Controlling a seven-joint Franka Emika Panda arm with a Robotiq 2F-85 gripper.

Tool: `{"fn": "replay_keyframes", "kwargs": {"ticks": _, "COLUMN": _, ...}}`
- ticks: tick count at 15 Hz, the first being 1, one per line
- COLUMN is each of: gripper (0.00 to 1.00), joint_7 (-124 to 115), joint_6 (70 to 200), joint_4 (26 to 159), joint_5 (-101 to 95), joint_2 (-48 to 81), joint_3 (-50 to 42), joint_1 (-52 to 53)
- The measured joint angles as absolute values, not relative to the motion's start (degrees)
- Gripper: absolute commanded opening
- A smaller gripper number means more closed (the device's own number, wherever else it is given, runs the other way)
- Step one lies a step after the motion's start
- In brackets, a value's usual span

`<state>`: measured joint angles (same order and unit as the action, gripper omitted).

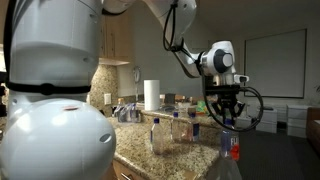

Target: Put the water bottles on the counter in the plastic bag

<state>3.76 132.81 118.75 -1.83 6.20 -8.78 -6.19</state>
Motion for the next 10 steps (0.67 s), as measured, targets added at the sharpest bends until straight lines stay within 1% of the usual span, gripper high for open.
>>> {"fn": "replay_keyframes", "kwargs": {"ticks": 10, "gripper": 0.09, "joint_7": 2.52, "joint_6": 131.78, "joint_4": 125.88, "joint_5": -1.22, "joint_2": 8.94, "joint_3": -9.58, "joint_1": -7.34}}
